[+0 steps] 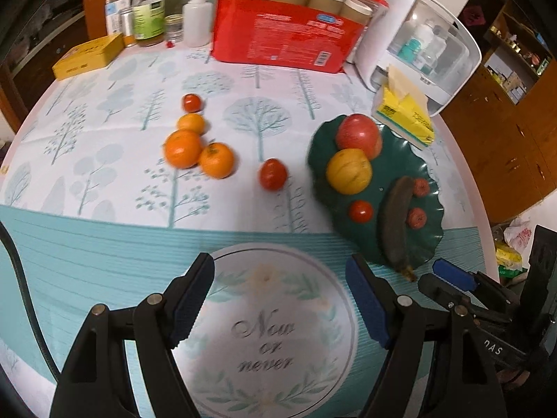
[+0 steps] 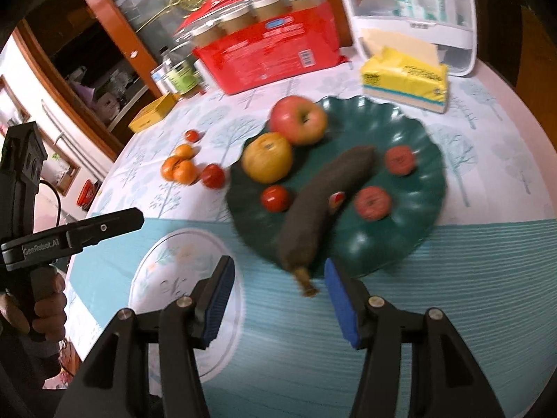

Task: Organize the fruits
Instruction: 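Move both open tools back toward the oranges on the cloth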

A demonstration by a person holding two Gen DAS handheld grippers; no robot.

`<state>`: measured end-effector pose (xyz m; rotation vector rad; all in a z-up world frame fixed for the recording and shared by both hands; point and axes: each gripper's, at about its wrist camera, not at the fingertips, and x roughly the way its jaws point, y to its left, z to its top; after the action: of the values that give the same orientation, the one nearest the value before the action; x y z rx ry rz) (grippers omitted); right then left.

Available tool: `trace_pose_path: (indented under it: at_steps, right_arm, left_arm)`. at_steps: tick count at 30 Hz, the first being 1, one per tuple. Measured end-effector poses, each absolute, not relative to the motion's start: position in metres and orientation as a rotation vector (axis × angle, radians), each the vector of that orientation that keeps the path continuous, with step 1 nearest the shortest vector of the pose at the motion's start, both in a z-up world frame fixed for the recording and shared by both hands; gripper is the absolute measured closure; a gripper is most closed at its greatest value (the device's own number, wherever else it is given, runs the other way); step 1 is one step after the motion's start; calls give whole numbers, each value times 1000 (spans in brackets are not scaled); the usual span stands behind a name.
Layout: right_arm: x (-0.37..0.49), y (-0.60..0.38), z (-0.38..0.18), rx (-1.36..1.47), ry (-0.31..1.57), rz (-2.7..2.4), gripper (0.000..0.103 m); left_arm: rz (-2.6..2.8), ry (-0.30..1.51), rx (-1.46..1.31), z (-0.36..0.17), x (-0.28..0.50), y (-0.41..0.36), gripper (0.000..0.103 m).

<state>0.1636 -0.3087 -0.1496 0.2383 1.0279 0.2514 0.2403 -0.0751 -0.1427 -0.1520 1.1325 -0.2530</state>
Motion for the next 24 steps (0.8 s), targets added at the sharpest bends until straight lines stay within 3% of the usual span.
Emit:
trace_pose_path:
  at_steps: [24]
  right_arm:
    - [188,-185,-153,207,1057,311,49]
  left_arm:
    - [-186,1143,-119,-136,255,42,27]
